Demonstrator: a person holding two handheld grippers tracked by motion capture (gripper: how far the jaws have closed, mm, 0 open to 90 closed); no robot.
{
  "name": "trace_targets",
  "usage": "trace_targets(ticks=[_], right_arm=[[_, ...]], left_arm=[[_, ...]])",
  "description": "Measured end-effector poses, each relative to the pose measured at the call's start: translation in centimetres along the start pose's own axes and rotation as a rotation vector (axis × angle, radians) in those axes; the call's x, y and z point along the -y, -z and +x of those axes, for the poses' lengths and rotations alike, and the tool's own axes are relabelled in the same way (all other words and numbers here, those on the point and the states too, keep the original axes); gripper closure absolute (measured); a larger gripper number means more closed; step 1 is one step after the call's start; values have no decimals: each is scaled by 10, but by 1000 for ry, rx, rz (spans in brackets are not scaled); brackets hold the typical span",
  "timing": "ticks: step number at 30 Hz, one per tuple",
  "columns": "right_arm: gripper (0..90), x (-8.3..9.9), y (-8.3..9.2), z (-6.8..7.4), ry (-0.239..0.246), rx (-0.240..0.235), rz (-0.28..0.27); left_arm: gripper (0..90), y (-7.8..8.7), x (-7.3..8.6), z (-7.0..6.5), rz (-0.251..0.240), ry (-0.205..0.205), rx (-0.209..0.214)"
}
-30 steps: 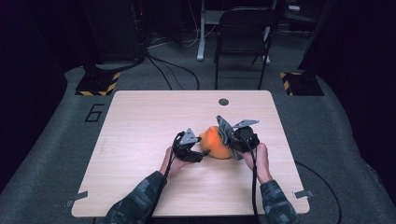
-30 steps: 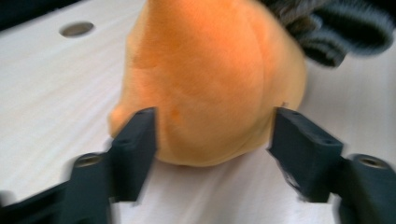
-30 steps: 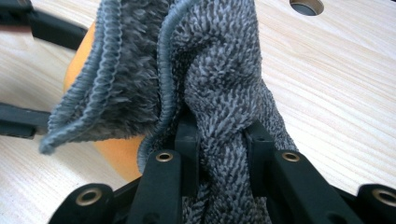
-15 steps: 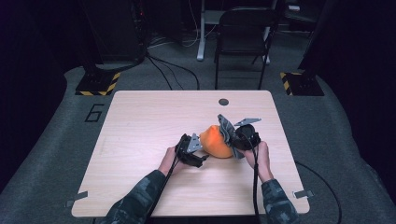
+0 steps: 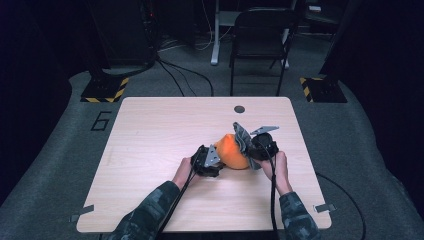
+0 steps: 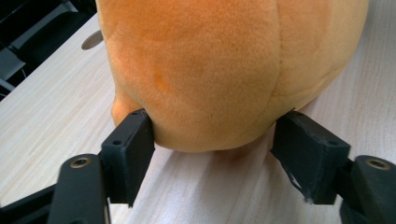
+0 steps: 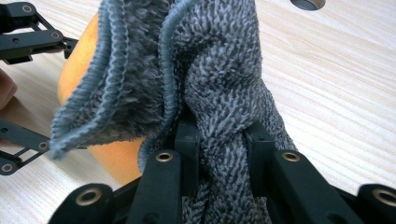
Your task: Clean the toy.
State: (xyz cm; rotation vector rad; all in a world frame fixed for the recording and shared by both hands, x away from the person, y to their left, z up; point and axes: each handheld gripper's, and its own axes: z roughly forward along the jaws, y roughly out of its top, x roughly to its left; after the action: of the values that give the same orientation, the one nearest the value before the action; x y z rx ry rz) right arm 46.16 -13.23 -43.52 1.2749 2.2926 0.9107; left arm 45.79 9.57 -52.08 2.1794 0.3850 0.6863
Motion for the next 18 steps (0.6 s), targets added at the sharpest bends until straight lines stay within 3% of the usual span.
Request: trace_targets(ticks=[11,18], right_arm=[[723,1,0,-1,1,-8,-11],[720,3,5,-3,-18,-22,-47]], left_arm=[[603,-2,1,-6,-7,12,-23],[705,-2,0,-6,-6,44,-21]])
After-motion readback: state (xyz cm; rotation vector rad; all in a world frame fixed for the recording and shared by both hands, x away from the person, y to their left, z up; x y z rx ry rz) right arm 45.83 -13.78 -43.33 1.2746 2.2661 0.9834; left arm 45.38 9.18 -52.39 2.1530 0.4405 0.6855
